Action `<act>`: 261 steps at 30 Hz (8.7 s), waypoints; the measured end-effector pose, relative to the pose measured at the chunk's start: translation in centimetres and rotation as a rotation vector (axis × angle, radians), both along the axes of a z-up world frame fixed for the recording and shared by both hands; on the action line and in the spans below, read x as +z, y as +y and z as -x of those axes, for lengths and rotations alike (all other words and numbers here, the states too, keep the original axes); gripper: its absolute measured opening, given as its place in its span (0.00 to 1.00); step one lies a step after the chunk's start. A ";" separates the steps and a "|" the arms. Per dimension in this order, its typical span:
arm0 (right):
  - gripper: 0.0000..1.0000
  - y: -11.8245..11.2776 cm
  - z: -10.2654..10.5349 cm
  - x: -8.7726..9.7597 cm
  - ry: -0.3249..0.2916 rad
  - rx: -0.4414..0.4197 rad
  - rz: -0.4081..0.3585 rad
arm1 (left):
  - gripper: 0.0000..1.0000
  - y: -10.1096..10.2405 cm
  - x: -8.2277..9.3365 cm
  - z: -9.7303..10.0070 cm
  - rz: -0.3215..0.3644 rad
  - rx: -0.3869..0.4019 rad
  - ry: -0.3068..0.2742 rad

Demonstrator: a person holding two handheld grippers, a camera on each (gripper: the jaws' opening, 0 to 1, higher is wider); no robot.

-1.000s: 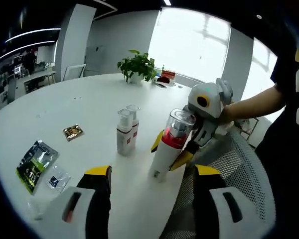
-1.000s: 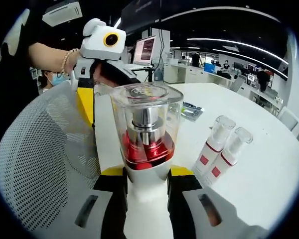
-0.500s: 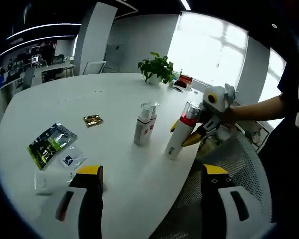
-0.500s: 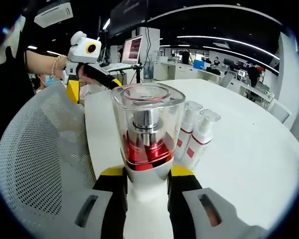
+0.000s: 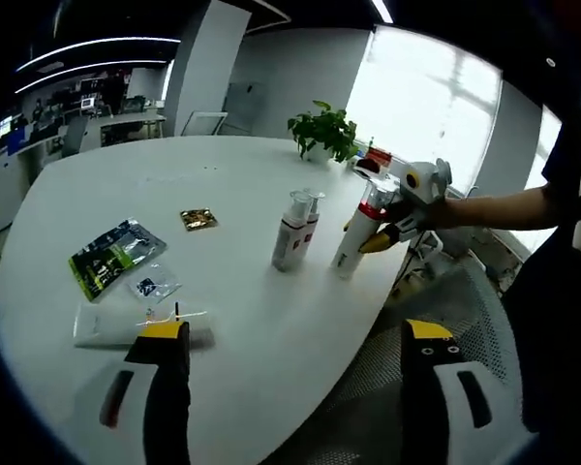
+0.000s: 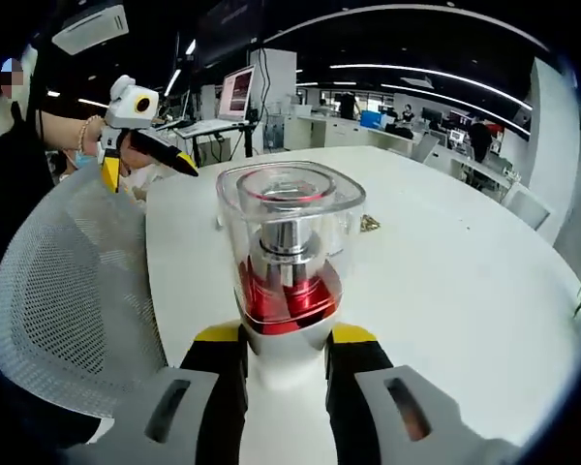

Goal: Arrange the skincare products in the storage area until every visible bottle or jar stands upright without overlapping.

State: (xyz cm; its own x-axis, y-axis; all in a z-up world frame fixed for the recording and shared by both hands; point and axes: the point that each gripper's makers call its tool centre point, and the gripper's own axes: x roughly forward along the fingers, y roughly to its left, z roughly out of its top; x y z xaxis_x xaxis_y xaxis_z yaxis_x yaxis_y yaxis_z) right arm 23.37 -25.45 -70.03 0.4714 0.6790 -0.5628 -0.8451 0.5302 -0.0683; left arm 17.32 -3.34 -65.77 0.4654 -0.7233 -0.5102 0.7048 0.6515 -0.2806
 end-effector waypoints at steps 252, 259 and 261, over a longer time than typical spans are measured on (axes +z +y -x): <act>0.88 24.5 0.7 1.5 0.109 0.062 -0.075 | 0.90 9.7 1.9 1.4 -0.008 0.256 -0.080; 0.82 26.3 -0.3 0.5 0.103 0.097 -0.023 | 0.90 9.7 1.8 1.4 -0.017 0.251 -0.082; 0.80 27.0 -0.5 0.6 0.095 0.107 -0.020 | 0.90 9.7 1.7 1.4 -0.018 0.251 -0.080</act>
